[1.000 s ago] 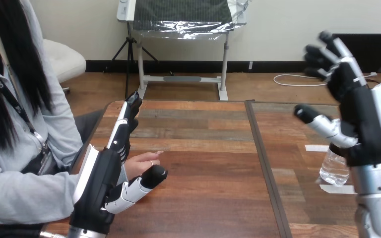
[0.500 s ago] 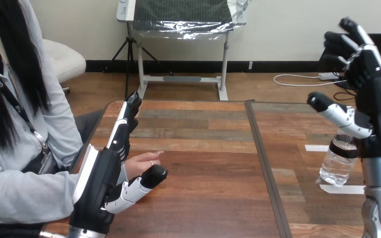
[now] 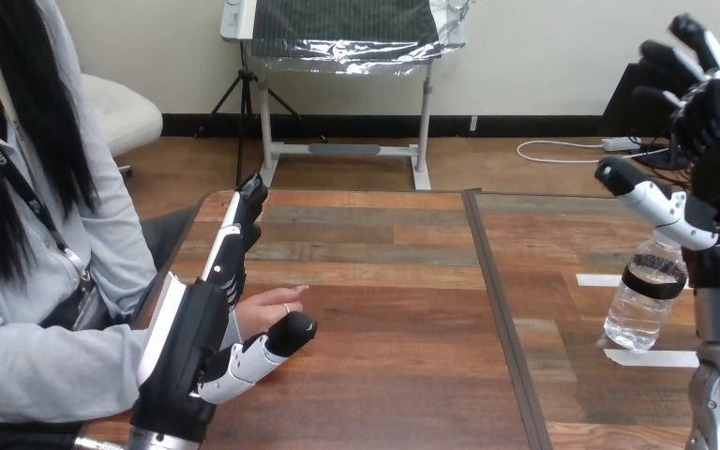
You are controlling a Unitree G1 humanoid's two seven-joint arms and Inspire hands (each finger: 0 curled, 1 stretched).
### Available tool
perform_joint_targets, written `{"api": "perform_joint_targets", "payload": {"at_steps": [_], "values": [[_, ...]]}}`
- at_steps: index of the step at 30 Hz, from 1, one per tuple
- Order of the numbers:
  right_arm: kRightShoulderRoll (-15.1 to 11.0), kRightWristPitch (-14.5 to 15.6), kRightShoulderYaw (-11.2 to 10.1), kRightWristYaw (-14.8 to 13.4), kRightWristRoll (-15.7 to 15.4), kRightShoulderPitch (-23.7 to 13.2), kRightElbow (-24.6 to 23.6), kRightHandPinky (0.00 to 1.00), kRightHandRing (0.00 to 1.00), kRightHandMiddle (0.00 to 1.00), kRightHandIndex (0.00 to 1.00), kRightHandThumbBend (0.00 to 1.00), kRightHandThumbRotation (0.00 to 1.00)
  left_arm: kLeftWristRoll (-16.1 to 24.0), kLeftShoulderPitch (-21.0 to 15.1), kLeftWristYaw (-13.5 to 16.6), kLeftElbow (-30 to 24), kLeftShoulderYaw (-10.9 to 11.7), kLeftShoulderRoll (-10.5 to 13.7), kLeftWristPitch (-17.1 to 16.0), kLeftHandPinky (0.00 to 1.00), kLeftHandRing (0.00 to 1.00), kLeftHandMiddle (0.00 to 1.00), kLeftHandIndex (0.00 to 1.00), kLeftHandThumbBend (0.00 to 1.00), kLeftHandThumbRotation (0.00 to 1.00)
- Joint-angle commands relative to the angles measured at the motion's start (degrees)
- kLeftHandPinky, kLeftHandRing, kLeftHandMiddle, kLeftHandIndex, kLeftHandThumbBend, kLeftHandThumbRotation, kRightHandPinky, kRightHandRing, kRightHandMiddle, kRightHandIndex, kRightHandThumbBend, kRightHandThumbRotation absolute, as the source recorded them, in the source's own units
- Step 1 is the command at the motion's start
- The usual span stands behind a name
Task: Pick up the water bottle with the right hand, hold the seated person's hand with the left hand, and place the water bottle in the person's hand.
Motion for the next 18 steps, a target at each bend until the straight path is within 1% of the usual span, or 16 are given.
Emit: {"api": "perform_joint_targets", "payload": {"at_steps": [1,5,8,11,14,18], "values": [[-2.1,-1.4,-1.4,-0.6,0.0,-5.6,1.8,0.82,0.88,0.86,0.92,1.00,0.48,-1.5,-2.6,-0.1,-2.2,0.7,0.4,0.1,0.98,1.00,1.00,1.00,1.00,0.77],[-2.6,-1.8,-2.0,-0.6,-0.1,-6.5,3.7,0.85,0.89,0.87,0.93,1.00,0.46,-1.2,-2.5,0.2,-2.4,0.9,0.3,0.3,0.97,1.00,1.00,1.00,1.00,0.78],[-3.1,-1.7,-2.5,-1.6,-0.8,-7.2,5.1,0.86,0.90,0.87,0.93,1.00,0.44,-1.3,-2.5,0.3,-2.2,1.1,0.2,0.1,0.97,1.00,1.00,1.00,1.00,0.78],[-3.7,-1.7,-2.8,-3.3,-2.2,-7.8,6.9,0.87,0.90,0.87,0.94,1.00,0.42,-1.2,-2.4,0.4,-2.3,1.1,0.1,0.1,0.97,1.00,1.00,1.00,1.00,0.78],[-4.4,-1.5,-3.0,-4.1,-2.5,-8.7,9.1,0.87,0.90,0.87,0.94,1.00,0.41,-0.9,-2.3,0.7,-2.6,1.2,0.0,0.0,0.97,1.00,1.00,1.00,1.00,0.78],[-5.6,-1.2,-3.1,-6.7,-4.4,-9.9,12.2,0.87,0.89,0.86,0.95,1.00,0.40,-1.1,-2.3,0.6,-2.5,1.2,0.0,-0.2,0.96,1.00,1.00,1.00,1.00,0.78]]}}
